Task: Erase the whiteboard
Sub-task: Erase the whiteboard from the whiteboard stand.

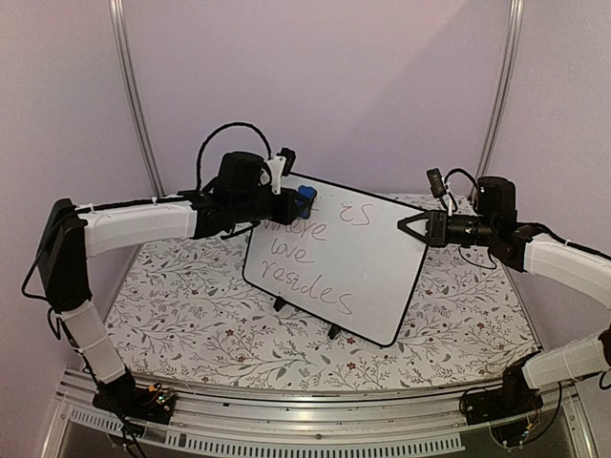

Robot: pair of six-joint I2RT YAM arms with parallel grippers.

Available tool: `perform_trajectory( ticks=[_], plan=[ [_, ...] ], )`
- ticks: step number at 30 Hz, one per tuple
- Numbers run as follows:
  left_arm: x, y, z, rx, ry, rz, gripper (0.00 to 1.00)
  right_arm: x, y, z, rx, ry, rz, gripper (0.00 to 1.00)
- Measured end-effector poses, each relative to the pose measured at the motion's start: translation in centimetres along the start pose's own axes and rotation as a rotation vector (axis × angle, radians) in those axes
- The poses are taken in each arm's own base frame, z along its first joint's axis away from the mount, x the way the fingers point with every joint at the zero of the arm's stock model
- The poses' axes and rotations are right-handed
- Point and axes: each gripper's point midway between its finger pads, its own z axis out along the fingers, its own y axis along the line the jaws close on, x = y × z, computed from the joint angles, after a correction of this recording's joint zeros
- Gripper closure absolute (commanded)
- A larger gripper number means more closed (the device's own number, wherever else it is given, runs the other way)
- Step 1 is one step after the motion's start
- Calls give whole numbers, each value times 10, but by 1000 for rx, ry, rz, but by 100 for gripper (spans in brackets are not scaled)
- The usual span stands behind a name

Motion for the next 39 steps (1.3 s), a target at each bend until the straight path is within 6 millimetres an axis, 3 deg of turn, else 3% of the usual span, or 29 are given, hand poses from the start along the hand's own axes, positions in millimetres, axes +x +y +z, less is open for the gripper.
perform_trajectory(
  ticks=[19,26,33,39],
  plan=[
    [54,8,-11,8,77,-35,100,0,0,0,2,0,6,100],
    [49,6,-11,9,77,-36,100,0,0,0,2,0,4,100],
    [11,-3,-3,24,16,-13,100,0,0,0,1,0,0,100],
    [4,-3,1,25,4,-5,100,0,0,0,3,0,4,100]
  ],
)
